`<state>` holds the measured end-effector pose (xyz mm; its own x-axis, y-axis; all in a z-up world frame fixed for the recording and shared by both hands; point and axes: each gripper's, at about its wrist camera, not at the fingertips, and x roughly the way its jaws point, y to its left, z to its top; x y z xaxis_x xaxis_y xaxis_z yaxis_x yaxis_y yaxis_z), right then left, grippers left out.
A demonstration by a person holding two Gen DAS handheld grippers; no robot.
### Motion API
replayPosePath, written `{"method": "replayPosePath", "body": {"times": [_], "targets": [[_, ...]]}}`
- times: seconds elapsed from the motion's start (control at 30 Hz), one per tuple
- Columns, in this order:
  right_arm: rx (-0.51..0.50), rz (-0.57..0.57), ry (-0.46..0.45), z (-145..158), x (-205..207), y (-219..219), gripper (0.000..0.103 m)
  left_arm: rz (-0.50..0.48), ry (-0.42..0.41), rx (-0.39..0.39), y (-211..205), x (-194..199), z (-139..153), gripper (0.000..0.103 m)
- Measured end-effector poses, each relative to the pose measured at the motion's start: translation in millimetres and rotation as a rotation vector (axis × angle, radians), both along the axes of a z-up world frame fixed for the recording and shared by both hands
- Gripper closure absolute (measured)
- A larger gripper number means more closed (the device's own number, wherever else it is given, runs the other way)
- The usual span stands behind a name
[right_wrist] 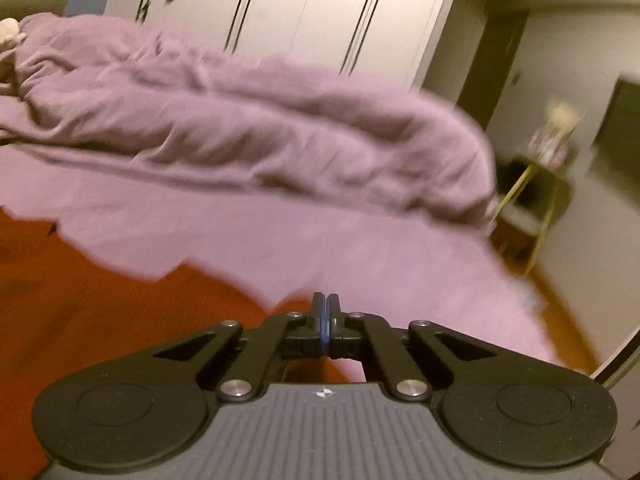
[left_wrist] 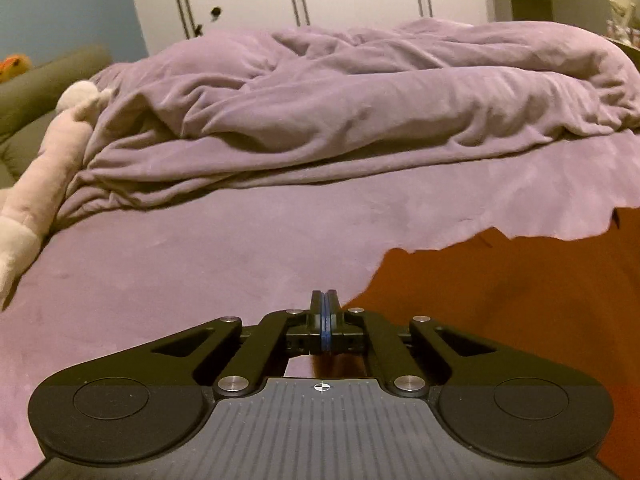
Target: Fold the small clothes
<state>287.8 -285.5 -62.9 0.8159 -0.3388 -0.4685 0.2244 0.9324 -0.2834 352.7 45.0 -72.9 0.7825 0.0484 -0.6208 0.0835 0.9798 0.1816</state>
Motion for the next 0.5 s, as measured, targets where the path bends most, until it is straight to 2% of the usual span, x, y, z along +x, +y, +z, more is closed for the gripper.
{"method": "replayPosePath", "body": {"times": [0.07,0.13,0.23,0.3,0.37,0.4,0.43,0.5], "targets": [[0.096,0.021,0.057,0,6,-7,0.103,0.008,0.054,-0.014,5,6,-3,0.099],[0.166,0.053,0.096,-4,2,-9,0.103,-0.003,0.078,-0.008,7,3,-6,0.092],[0.195,0.117,0.124,-9,-19,2,0.103,-0.025,0.058,-0.012,7,-14,-3,0.069],[0.22,0.159,0.131,-12,-40,12,0.102,-0.042,0.05,-0.038,10,-27,1,0.044],[0.249,0.199,0.136,-16,-59,22,0.102,-0.066,0.062,-0.067,10,-39,0,0.037],[0.256,0.217,0.141,-18,-67,25,0.1,-0.078,0.075,-0.071,9,-44,-1,0.029],[0.257,0.23,0.147,-21,-75,28,0.099,-0.09,0.09,-0.054,6,-48,-5,0.027],[0.253,0.235,0.179,-31,-86,29,0.087,-0.099,0.113,0.008,0,-53,-15,0.026]]}}
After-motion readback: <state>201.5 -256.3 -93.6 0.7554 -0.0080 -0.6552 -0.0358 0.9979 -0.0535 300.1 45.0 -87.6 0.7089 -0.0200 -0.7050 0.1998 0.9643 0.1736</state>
